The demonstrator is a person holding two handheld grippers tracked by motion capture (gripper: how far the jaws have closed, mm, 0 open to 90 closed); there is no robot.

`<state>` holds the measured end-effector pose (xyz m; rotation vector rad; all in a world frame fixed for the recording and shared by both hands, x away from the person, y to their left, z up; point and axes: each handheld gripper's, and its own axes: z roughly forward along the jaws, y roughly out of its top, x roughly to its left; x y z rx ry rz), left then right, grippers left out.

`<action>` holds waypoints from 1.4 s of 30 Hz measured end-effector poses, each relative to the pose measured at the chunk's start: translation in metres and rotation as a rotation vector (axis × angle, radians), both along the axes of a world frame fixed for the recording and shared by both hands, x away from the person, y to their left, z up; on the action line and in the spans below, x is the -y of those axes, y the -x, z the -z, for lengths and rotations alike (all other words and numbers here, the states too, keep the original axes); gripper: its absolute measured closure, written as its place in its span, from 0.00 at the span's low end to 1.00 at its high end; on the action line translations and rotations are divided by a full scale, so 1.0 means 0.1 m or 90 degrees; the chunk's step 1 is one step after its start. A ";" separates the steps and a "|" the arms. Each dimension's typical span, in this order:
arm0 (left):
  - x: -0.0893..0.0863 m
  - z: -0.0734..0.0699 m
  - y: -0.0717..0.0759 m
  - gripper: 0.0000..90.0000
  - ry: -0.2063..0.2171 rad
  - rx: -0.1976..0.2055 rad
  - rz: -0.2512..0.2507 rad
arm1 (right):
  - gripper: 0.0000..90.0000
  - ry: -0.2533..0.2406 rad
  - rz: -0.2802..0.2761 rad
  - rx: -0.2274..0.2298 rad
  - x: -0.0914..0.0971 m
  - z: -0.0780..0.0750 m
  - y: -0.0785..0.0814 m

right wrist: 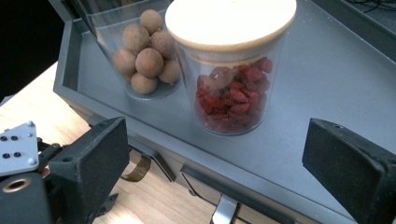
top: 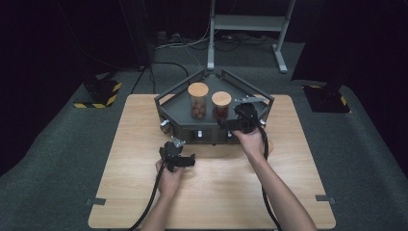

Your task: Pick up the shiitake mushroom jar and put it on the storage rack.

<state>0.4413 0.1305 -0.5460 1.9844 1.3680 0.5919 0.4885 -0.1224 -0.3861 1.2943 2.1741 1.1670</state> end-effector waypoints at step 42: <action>0.00 0.00 0.00 0.06 0.001 0.000 0.000 | 0.11 -0.015 -0.016 0.016 0.29 0.02 0.33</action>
